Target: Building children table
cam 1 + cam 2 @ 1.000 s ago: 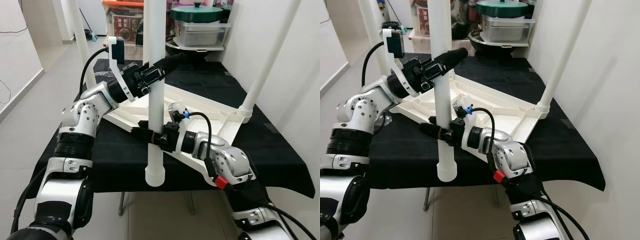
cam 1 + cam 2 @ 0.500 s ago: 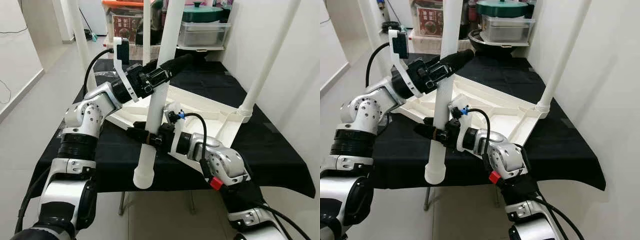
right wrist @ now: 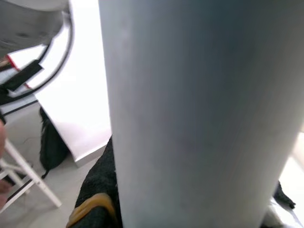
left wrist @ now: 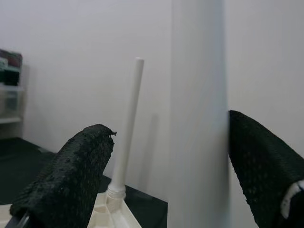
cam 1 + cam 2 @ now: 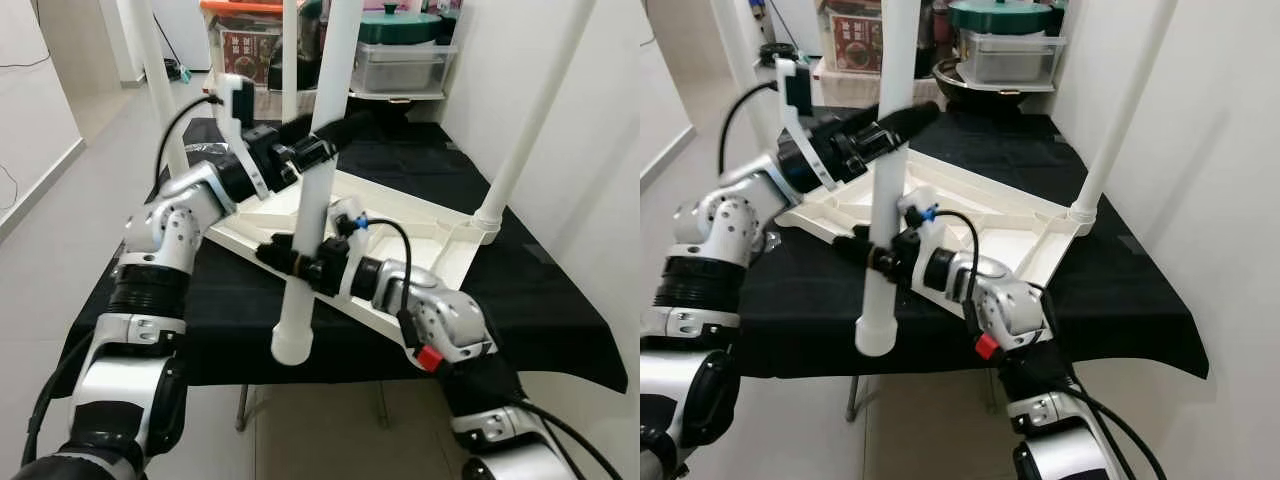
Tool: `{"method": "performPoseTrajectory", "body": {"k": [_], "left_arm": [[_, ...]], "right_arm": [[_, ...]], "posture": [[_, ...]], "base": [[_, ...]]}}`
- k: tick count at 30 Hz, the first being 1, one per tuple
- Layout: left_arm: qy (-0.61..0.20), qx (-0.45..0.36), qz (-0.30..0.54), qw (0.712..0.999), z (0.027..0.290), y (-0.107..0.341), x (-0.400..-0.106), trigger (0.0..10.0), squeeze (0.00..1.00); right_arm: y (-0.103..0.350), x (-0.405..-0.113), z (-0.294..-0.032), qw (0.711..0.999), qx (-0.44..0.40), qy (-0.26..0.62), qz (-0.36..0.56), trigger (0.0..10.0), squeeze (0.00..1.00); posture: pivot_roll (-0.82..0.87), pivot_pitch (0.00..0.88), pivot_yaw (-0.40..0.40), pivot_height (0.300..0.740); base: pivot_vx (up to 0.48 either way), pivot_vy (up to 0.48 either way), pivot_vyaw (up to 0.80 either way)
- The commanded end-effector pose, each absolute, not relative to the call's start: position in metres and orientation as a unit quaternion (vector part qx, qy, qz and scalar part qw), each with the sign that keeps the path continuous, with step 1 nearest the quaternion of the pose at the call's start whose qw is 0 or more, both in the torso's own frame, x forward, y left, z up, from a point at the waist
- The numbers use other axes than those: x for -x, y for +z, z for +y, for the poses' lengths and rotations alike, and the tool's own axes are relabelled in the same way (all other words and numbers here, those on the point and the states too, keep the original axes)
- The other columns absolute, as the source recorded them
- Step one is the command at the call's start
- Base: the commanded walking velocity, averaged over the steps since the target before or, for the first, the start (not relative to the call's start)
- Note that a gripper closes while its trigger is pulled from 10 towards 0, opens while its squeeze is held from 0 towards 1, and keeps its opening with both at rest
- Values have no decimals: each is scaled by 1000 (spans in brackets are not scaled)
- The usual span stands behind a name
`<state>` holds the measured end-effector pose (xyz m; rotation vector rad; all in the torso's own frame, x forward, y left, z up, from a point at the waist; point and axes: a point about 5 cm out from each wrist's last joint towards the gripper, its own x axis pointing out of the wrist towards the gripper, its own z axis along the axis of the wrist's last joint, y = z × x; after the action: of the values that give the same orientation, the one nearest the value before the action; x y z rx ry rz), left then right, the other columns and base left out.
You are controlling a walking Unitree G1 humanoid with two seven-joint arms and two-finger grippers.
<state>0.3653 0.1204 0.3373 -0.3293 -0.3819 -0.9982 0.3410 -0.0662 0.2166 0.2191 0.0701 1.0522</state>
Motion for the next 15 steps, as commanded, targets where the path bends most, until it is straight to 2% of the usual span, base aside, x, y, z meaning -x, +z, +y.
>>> {"method": "performPoseTrajectory", "body": {"k": [1,4,11,15], "left_arm": [[-441,164,-189,862,137,339,-367,10000,0],[-441,162,-190,862,139,339,-366,10000,0],[-439,168,-198,860,138,336,-358,10000,0],[-440,168,-199,859,138,335,-357,10000,0]], "right_arm": [[227,-345,-75,867,-98,489,2,0,0],[227,-347,-78,871,-98,481,1,0,0],[233,-373,-104,927,-105,359,-27,0,0],[236,-377,-109,936,-105,334,-34,0,0]], "posture": [[34,1,-41,740],[34,2,-41,740],[37,0,-42,740],[38,0,-43,740]], "base": [[0,0,0],[0,0,0],[0,0,0],[0,0,0]]}}
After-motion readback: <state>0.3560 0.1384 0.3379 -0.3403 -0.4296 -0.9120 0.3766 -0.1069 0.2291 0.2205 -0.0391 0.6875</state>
